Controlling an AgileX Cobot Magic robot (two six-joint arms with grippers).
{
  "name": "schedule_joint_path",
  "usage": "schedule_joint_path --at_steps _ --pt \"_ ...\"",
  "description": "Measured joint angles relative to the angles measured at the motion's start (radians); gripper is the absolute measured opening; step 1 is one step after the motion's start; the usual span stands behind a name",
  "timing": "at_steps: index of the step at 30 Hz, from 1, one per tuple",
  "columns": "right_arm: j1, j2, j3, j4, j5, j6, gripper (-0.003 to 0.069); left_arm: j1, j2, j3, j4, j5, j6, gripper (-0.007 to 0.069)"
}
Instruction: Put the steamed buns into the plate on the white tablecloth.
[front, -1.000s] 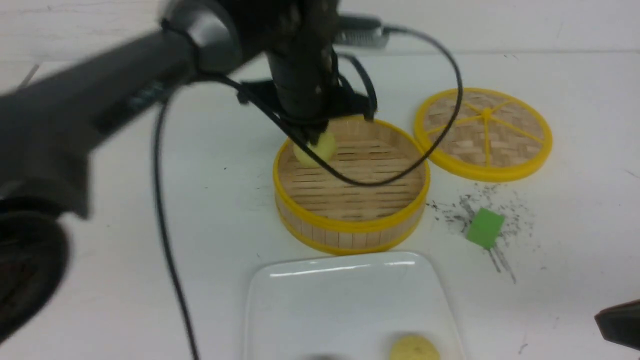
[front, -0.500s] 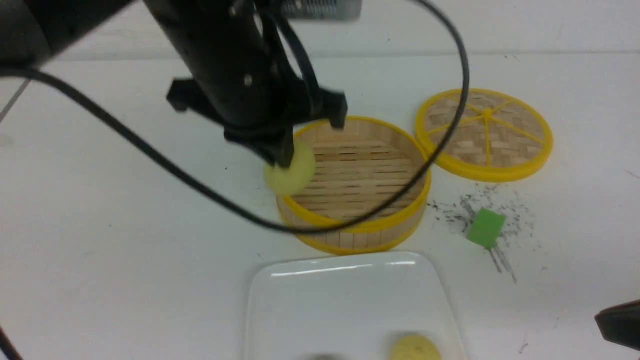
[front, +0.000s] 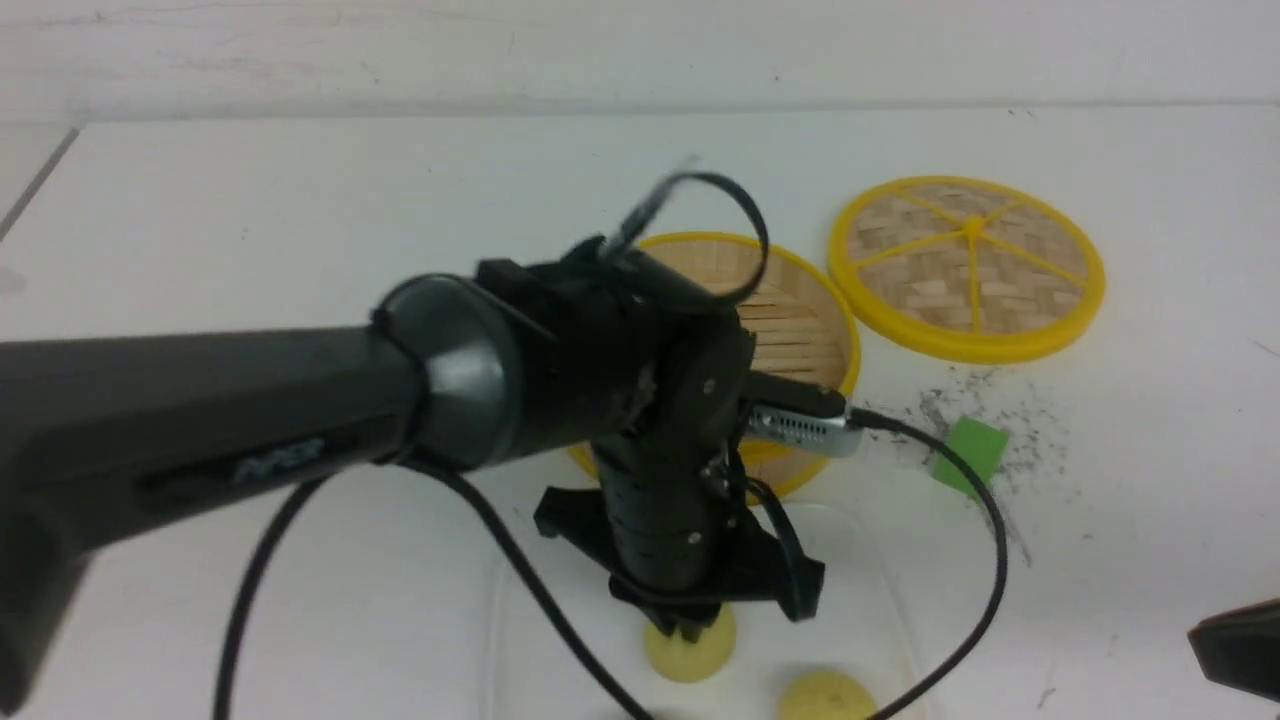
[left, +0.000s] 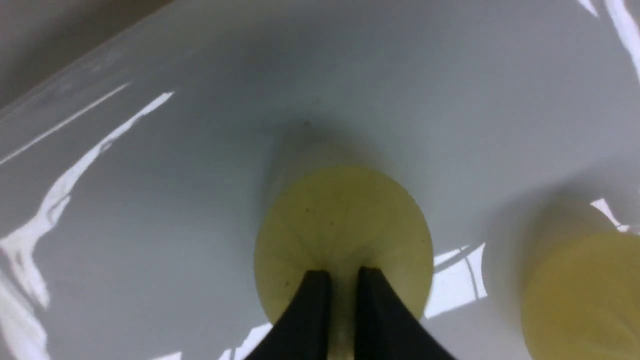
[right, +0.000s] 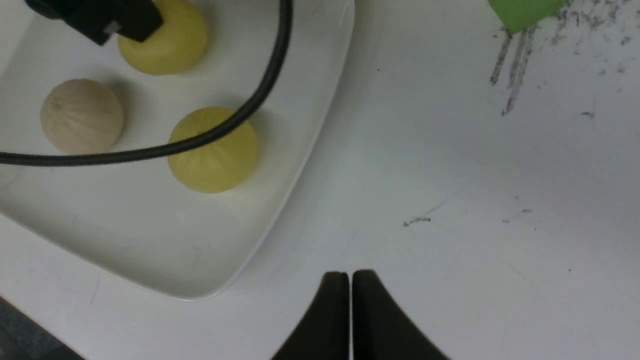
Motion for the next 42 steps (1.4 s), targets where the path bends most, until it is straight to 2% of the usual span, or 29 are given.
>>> schedule_joint_path --at_steps 2,4,5,8,9,10,13,14,17,20,21,22,27,30,31,33,36,40,42 --pt "0.0 0.0 0.0 0.003 0.0 0.0 0.0029 0.0 0.007 0.0 0.0 -0.007 -0.005 0.0153" --pt "0.0 -0.011 -0.013 0.006 0.028 0.0 0.003 -0.001 0.007 0.0 0.0 -0.018 -0.021 0.0255" --pt "0.0 -0.013 -0.013 0.006 0.031 0.0 0.003 -0.001 0.006 0.0 0.0 -0.022 -0.021 0.0263" --pt "0.0 -0.079 -0.051 -0.005 0.117 0.001 0.003 -0.002 -0.017 0.0 0.0 -0.05 -0.026 0.04" --pt "0.0 -0.084 -0.056 -0.008 0.124 0.005 0.003 -0.002 -0.018 0.0 0.0 -0.051 -0.026 0.0407" --pt "0.0 -0.137 -0.076 -0.025 0.174 0.026 0.003 -0.002 -0.04 0.0 0.008 -0.06 -0.026 0.0456" --pt "0.0 -0.228 -0.1 -0.064 0.228 0.075 0.003 -0.002 -0.072 0.0 0.016 -0.065 -0.028 0.049" --pt "0.0 -0.32 -0.11 -0.119 0.241 0.142 0.003 -0.002 -0.101 -0.006 0.028 -0.065 -0.029 0.0503" --pt "0.0 -0.453 -0.105 -0.206 0.216 0.241 0.003 -0.002 -0.137 -0.018 0.05 -0.067 -0.029 0.0509" --pt "0.0 -0.653 -0.021 -0.332 0.048 0.371 0.003 -0.002 -0.167 -0.019 0.06 -0.072 -0.029 0.0511" --pt "0.0 -0.653 -0.013 -0.337 0.033 0.377 0.003 -0.002 -0.167 -0.019 0.06 -0.072 -0.029 0.0511" --pt "0.0 -0.716 0.052 -0.366 -0.079 0.416 0.003 -0.002 -0.17 -0.019 0.061 -0.072 -0.029 0.051" --pt "0.0 -0.798 0.282 -0.464 -0.482 0.461 0.003 -0.002 -0.17 -0.019 0.063 -0.072 -0.029 0.0475" --pt "0.0 -0.798 0.365 -0.492 -0.596 0.467 0.0029 -0.002 -0.17 -0.019 0.064 -0.07 -0.029 0.042" --pt "0.0 -0.798 0.376 -0.495 -0.607 0.468 0.002 -0.002 -0.17 -0.019 0.064 -0.07 -0.029 0.0382" --pt "0.0 -0.798 0.38 -0.495 -0.609 0.468 0.0011 -0.002 -0.17 -0.019 0.064 -0.07 -0.029 0.0356" --pt "0.0 -0.798 0.38 -0.495 -0.594 0.469 -0.001 -0.002 -0.171 -0.019 0.064 -0.07 -0.025 0.0197" --pt "0.0 -0.798 0.38 -0.432 -0.479 0.469 -0.0016 -0.002 -0.171 -0.019 0.069 -0.068 -0.009 0.0039" --pt "0.0 -0.798 0.378 -0.396 -0.429 0.466 -0.0015 -0.002 -0.171 -0.019 0.069 -0.058 -0.006 0.0007"
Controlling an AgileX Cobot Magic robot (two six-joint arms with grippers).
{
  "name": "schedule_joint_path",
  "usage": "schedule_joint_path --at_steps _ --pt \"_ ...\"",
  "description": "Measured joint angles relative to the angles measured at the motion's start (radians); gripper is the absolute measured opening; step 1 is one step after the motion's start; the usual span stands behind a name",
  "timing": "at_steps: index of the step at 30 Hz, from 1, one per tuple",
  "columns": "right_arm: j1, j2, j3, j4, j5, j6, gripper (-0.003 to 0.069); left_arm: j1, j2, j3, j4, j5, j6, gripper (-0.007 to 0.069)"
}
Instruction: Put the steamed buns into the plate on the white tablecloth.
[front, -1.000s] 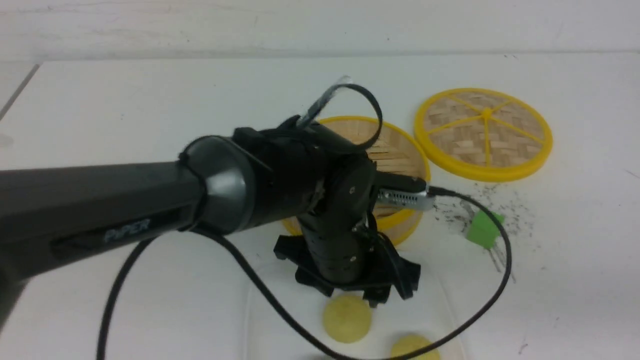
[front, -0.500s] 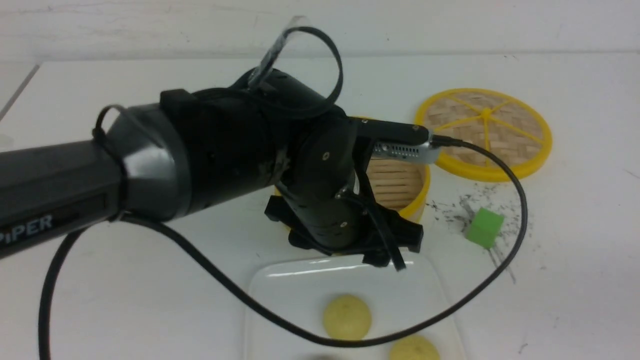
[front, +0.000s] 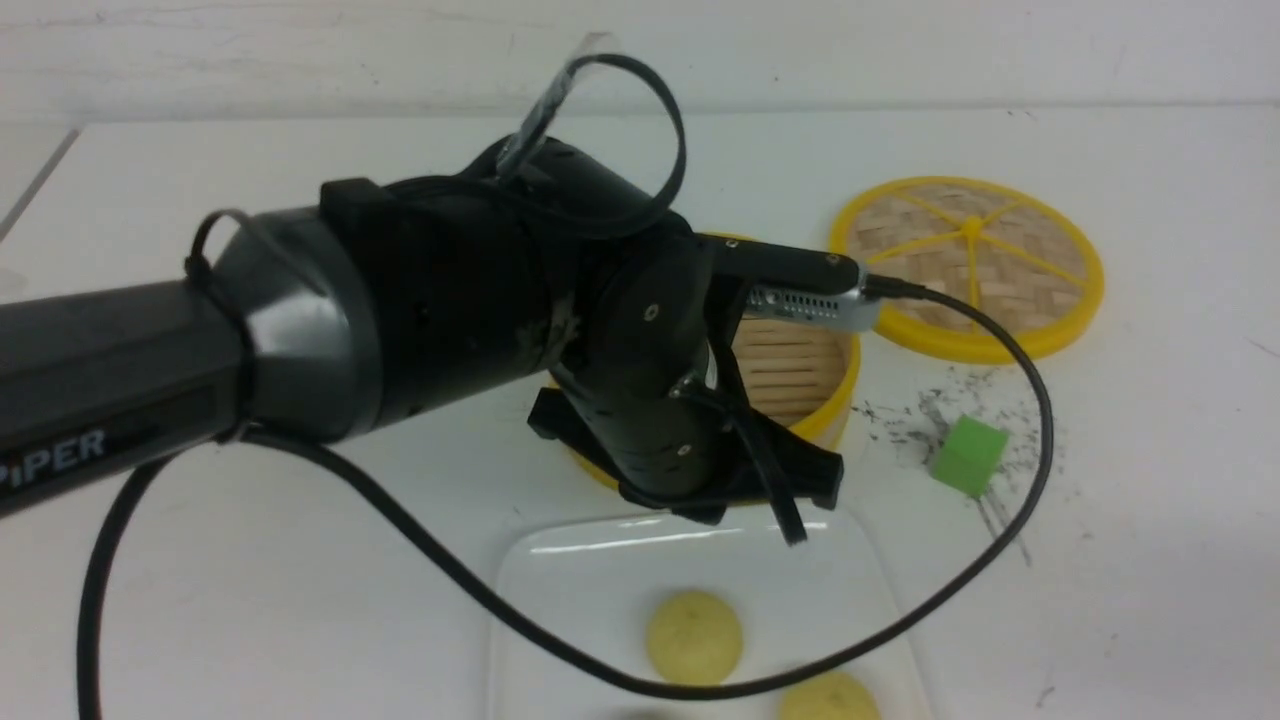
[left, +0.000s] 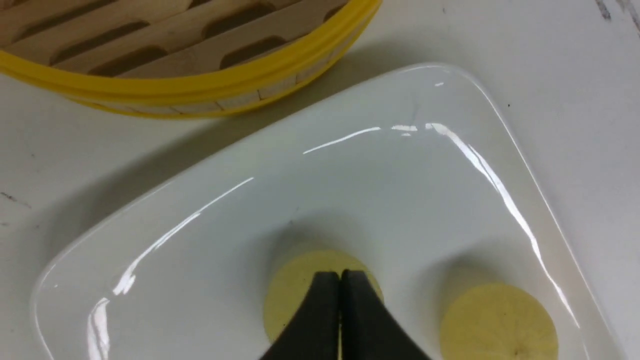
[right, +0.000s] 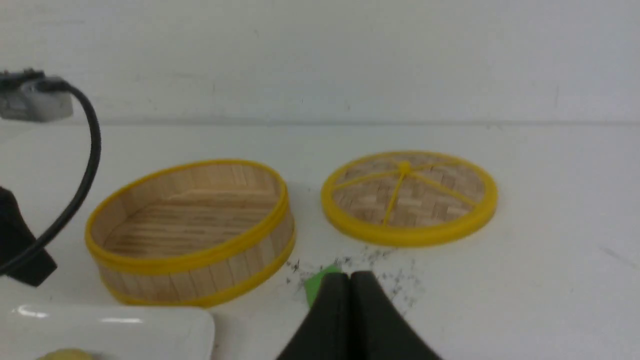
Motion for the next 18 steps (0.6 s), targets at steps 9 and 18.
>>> schedule_joint_path --at_steps 9,18 --pt "0.0 0.0 -0.009 0.055 0.072 -0.116 -0.0015 0.0 0.0 0.0 0.011 0.011 0.002 0.0002" --pt "0.0 0.0 -0.009 0.091 0.072 -0.123 -0.0015 0.0 0.0 0.0 0.014 0.011 0.002 0.0002"
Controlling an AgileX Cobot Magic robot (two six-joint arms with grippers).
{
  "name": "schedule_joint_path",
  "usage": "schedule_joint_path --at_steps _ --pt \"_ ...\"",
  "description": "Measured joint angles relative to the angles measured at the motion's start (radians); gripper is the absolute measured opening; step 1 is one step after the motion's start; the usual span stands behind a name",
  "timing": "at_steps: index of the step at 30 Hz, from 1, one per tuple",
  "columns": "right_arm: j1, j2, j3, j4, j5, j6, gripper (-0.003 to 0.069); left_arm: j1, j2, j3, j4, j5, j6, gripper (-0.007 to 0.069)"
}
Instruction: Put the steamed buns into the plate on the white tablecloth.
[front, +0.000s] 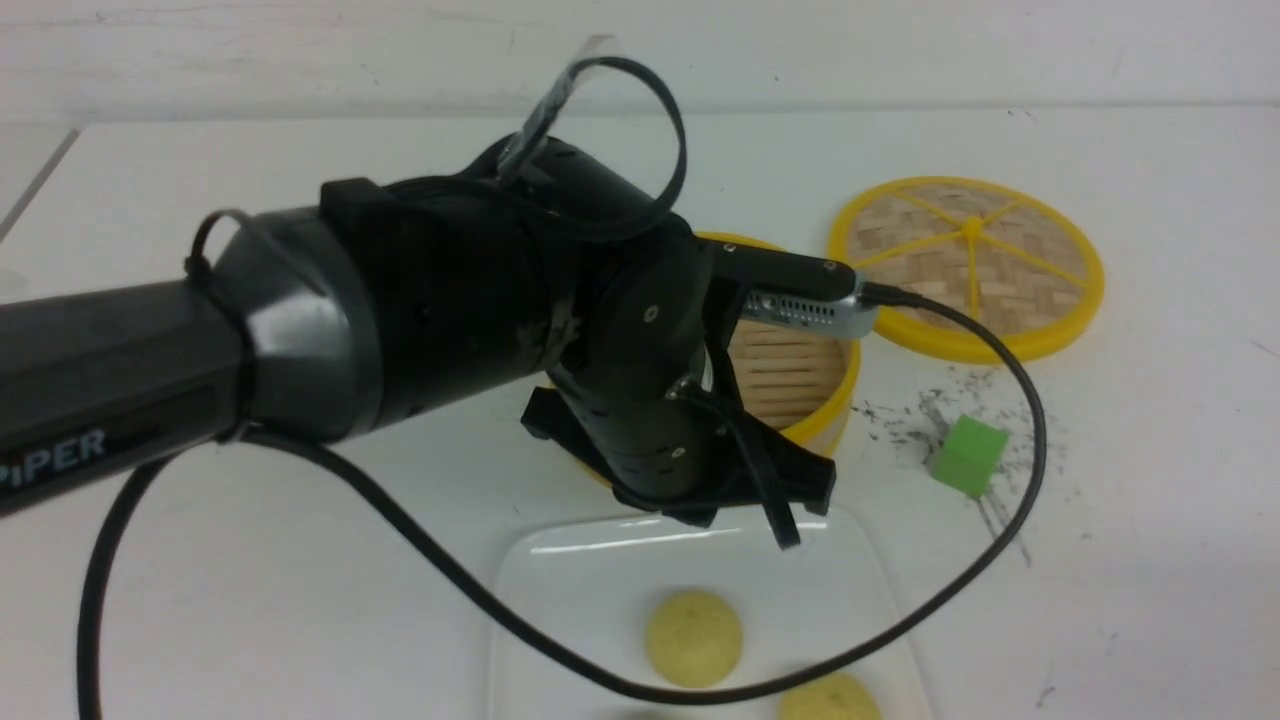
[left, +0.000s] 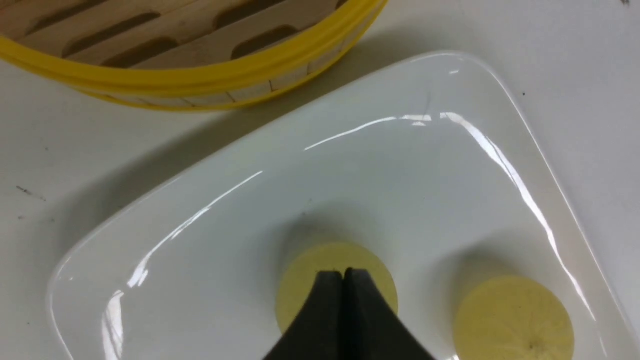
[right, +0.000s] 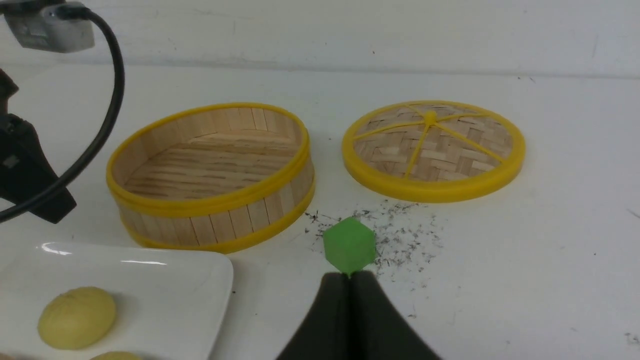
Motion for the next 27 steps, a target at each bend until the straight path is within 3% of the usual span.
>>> schedule_joint_path --at_steps 21,27 --pt "0.0 0.0 0.005 0.0 -0.001 -0.001 -0.0006 0.0 0.0 0.0 0.035 0.0 0.0 0.0019" --pt "-0.015 0.0 0.095 -0.02 -0.007 -0.002 -0.0006 0.0 -0.002 0.0 0.041 0.001 0.0 0.0027"
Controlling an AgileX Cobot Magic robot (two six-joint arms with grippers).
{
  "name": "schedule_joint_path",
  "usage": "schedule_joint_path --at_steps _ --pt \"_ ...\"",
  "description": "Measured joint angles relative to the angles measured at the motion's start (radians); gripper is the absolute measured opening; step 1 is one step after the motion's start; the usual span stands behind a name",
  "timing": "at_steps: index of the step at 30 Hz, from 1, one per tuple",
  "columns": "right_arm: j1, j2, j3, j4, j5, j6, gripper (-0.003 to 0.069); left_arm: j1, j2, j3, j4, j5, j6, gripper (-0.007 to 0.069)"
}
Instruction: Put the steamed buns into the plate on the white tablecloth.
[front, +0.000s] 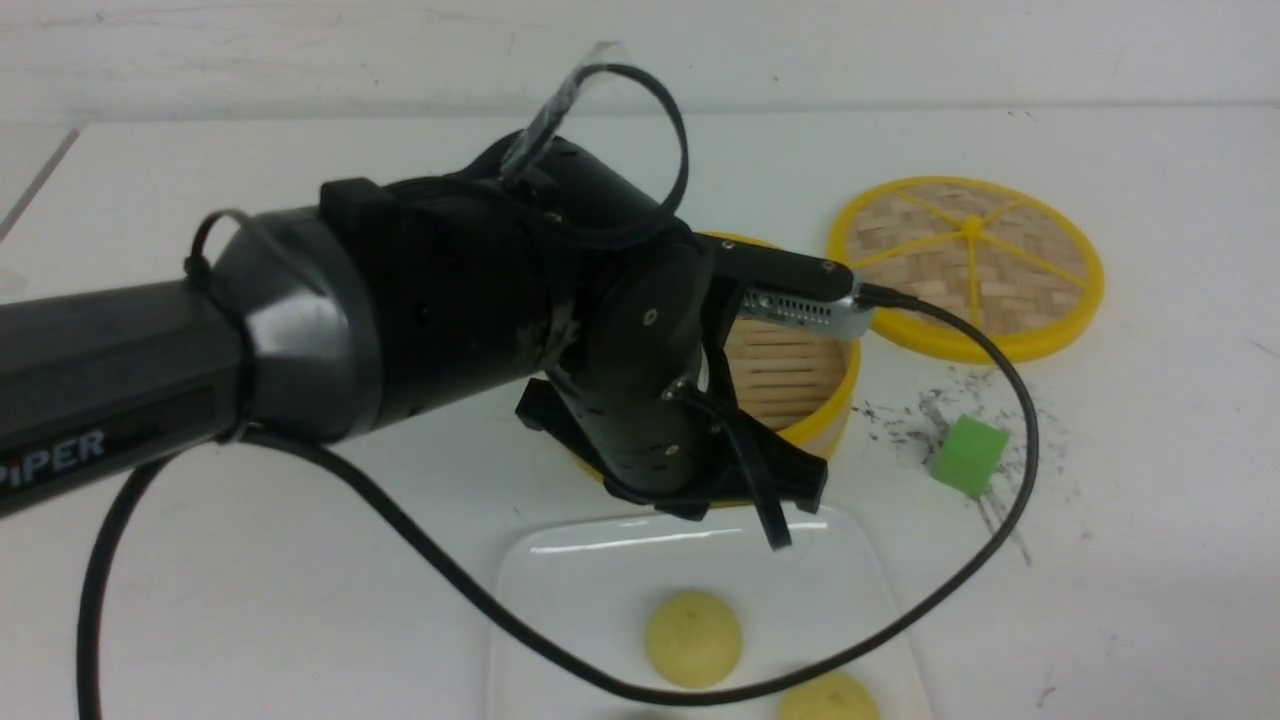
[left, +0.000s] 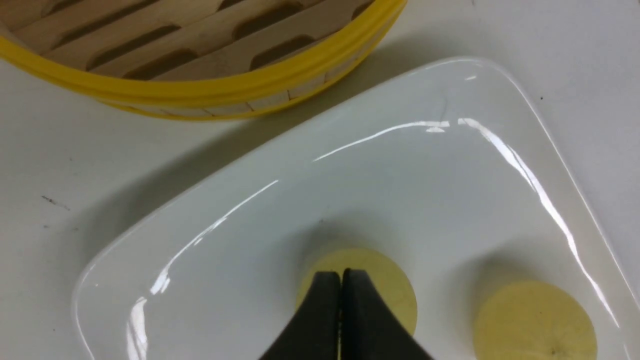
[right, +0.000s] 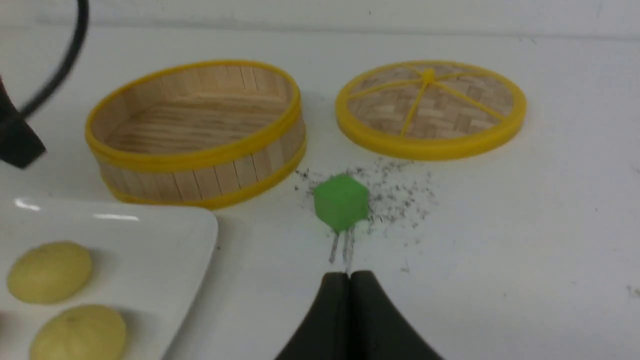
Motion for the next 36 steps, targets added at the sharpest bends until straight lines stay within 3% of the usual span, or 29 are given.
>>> schedule_joint_path --at_steps 10,16,23,27,29,34,36 --pt "-0.171 0.0 0.144 -0.028 -0.041 -0.001 0.0001 0.0 -0.139 0.0 0.068 0.01 0.0 0.0031" --pt "-0.279 0.0 0.191 -0.033 -0.11 -0.001 0.0004 0.0 -0.342 0.0 0.135 0.105 0.0 0.0033" --pt "-0.293 0.0 0.193 -0.042 -0.117 -0.001 0.0008 0.0 -0.618 0.0 0.201 0.195 0.0 0.0033" --pt "-0.293 0.0 0.193 -0.036 -0.118 -0.001 0.0012 0.0 -0.801 0.0 0.251 0.331 0.0 0.0033" --pt "-0.293 0.0 0.193 -0.036 -0.118 -0.001 0.0014 0.0 -0.907 0.036 0.256 0.398 -0.014 0.0033" --pt "-0.293 0.0 0.193 -0.042 -0.118 -0.001 0.0018 0.0 -1.112 0.239 0.236 0.389 -0.08 0.0033" --pt "-0.293 0.0 0.193 -0.036 -0.119 -0.001 0.0018 0.0 -1.221 0.451 0.218 0.27 -0.147 0.0033"
